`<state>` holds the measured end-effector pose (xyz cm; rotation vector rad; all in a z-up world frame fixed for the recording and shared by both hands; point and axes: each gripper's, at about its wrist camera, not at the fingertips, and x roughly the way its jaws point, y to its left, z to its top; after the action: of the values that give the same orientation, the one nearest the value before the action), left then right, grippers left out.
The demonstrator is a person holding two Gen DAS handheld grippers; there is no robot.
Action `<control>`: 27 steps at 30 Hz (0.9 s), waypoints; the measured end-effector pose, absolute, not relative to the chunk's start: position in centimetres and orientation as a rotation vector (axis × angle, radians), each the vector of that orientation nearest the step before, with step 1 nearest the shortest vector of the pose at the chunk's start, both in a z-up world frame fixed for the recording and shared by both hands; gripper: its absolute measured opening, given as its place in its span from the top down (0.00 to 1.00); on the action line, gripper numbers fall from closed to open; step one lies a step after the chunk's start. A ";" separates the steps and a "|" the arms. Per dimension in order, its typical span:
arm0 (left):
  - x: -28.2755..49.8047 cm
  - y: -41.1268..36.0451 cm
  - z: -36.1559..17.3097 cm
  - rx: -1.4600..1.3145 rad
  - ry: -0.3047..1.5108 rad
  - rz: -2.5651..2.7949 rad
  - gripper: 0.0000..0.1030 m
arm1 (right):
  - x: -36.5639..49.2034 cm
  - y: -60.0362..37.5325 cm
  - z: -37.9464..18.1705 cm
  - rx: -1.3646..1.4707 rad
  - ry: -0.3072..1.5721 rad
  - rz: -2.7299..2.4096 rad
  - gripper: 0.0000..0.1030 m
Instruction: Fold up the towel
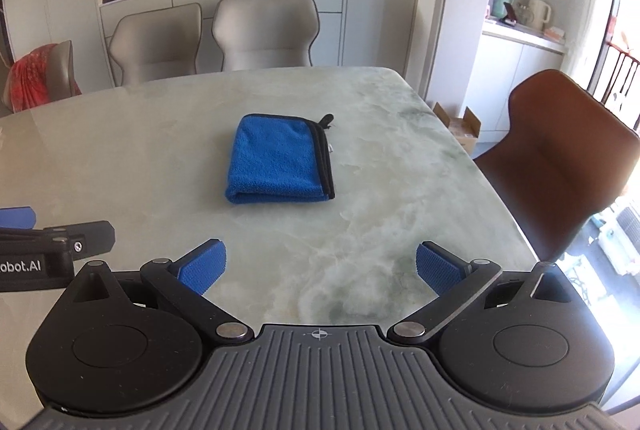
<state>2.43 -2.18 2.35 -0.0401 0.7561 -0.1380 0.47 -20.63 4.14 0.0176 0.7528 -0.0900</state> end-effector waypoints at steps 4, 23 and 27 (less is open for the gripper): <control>2.1 -3.2 2.6 0.014 0.755 -0.086 0.00 | -0.2 -21.8 4.0 0.063 0.748 -0.106 0.01; 2.3 -5.8 2.1 -0.026 0.791 -0.005 0.01 | 0.2 -25.6 2.9 0.124 0.769 -0.073 0.01; 2.5 -5.9 1.8 -0.030 0.805 0.006 0.01 | 0.7 -25.9 2.6 0.120 0.778 -0.057 0.01</control>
<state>2.45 -5.89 1.82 -0.0298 0.8053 0.0057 0.67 -25.86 2.58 0.1203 0.7779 -0.0573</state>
